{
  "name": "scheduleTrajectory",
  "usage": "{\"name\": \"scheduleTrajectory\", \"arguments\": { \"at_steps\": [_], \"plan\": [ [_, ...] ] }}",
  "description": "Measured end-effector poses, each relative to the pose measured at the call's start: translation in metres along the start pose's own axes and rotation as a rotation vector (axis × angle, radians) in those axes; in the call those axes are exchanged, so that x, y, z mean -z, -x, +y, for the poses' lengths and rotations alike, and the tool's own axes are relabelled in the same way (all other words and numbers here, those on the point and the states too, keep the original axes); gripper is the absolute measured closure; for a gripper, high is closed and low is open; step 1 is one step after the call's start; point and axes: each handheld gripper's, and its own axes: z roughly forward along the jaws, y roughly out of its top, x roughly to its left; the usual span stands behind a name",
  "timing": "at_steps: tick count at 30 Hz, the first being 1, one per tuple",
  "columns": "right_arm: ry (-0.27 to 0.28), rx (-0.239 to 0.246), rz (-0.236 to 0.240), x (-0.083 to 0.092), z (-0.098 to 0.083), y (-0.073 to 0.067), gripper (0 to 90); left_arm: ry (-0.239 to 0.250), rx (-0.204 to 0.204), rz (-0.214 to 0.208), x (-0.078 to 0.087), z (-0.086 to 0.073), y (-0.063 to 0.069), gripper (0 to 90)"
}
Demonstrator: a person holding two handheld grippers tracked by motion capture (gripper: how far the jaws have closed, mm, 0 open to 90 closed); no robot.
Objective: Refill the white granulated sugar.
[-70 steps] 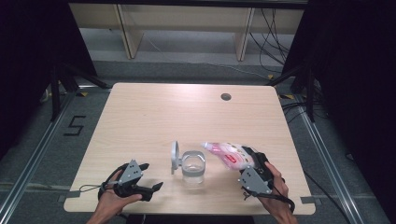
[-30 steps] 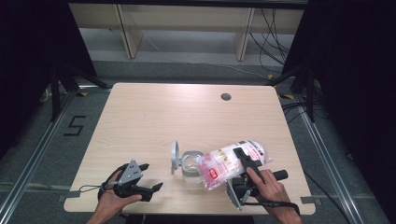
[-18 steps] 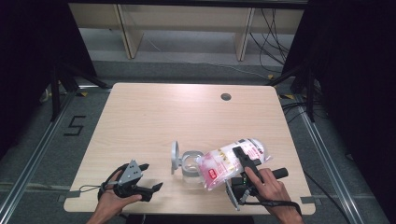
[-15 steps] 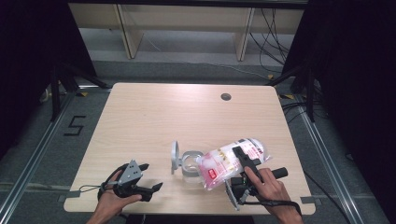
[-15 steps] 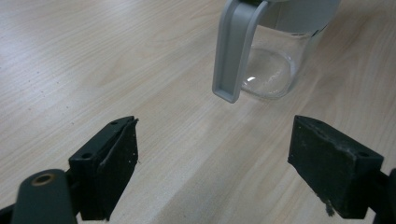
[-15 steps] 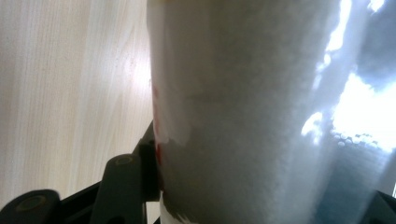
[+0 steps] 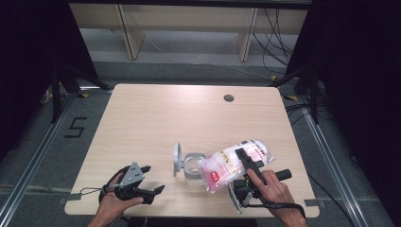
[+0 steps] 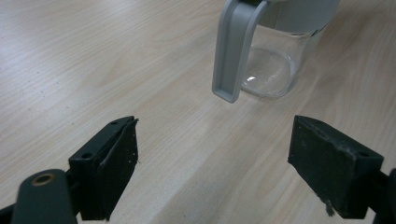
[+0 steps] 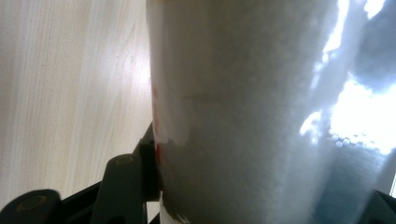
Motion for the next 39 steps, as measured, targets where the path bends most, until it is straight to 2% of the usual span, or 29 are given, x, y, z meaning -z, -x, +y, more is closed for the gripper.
{"name": "scheduleTrajectory", "arguments": {
  "at_steps": [1, 2, 3, 4, 6, 7, 8, 9, 10, 11, 13, 14, 15, 17, 19, 20, 22, 30, 35, 36, 39],
  "plan": [
    [0.008, 0.015, -0.011, -0.0005, -0.0001, 0.0005, 49.8, 0.0, -0.022, 0.0, 0.0003, 0.0005, -0.0012, 15.4],
    [0.002, 0.042, -0.005, 0.0003, 0.0007, 0.0028, 49.8, 0.0, -0.021, 0.001, 0.0004, 0.0005, -0.0012, 15.4],
    [-0.005, 0.054, 0.002, 0.0009, 0.0014, 0.004, 49.8, -0.001, 0.011, -0.007, 0.0001, -0.0001, 0.0001, 15.4],
    [-0.026, 0.002, 0.014, 0.0021, 0.0011, 0.0, 49.8, -0.005, 0.009, -0.009, 0.0003, 0.0001, -0.0003, 15.4],
    [-0.004, 0.004, 0.002, 0.0015, 0.0012, 0.0006, 49.8, -0.005, 0.009, -0.009, 0.0004, 0.0001, -0.0005, 15.4],
    [0.0, 0.041, 0.0, 0.0015, 0.0022, 0.003, 49.8, -0.004, 0.009, -0.008, 0.0003, 0.0, -0.0004, 15.4],
    [-0.011, -0.003, 0.003, 0.0021, 0.002, -0.0005, 49.8, -0.006, 0.009, -0.01, 0.0003, 0.0, -0.0004, 15.4],
    [-0.017, 0.015, 0.011, 0.0024, 0.0029, 0.0006, 49.9, 0.0, 0.01, -0.003, 0.0, -0.0002, 0.0002, 15.4],
    [-0.017, 0.011, 0.013, 0.0025, 0.0031, 0.0002, 49.9, -0.001, 0.009, -0.001, 0.0002, -0.0002, 0.0004, 15.4],
    [-0.011, 0.022, 0.01, 0.002, 0.0033, 0.001, 49.9, -0.001, -0.013, -0.001, 0.0003, 0.0003, -0.0008, 15.4],
    [0.002, 0.04, -0.003, 0.0009, 0.0037, 0.0022, 49.9, -0.002, -0.023, -0.001, 0.0003, 0.0004, -0.0012, 15.4],
    [0.01, 0.036, -0.011, 0.0, 0.0035, 0.0014, 49.9, -0.002, -0.022, -0.001, 0.0003, 0.0005, -0.0011, 15.4],
    [-0.007, 0.018, -0.002, 0.0009, 0.0038, 0.0005, 49.9, -0.002, -0.022, -0.001, 0.0003, 0.0005, -0.0011, 15.4],
    [-0.012, 0.043, 0.001, 0.0008, 0.005, 0.0022, 50.0, -0.009, -0.031, 0.002, 0.0008, 0.0006, -0.0016, 15.4],
    [0.007, 0.065, -0.008, -0.0005, 0.0054, 0.0043, 50.0, -0.012, -0.032, -0.005, 0.0011, 0.0008, -0.0023, 15.4],
    [0.006, 0.064, -0.008, -0.0005, 0.0054, 0.0042, 50.0, -0.004, -0.023, -0.007, 0.0007, 0.0006, -0.0015, 15.4],
    [-0.009, 0.073, 0.0, 0.0003, 0.0061, 0.0052, 50.0, -0.009, -0.032, 0.003, 0.001, 0.0005, -0.0018, 15.4],
    [-0.011, 0.083, -0.001, 0.0005, 0.006, 0.0057, 50.1, -0.001, -0.022, -0.001, 0.0004, 0.0004, -0.0007, 15.4],
    [-0.007, 0.086, 0.0, 0.0001, 0.0062, 0.0054, 50.2, -0.014, -0.032, -0.003, 0.0012, 0.0008, -0.0021, 15.4],
    [-0.015, 0.055, 0.002, 0.0006, 0.0056, 0.0031, 50.2, -0.014, -0.033, -0.003, 0.0013, 0.0008, -0.0021, 15.4],
    [0.002, 0.077, -0.019, -0.0002, 0.0055, 0.0037, 50.2, -0.014, -0.032, -0.003, 0.0012, 0.0008, -0.002, 15.4]
  ]
}}
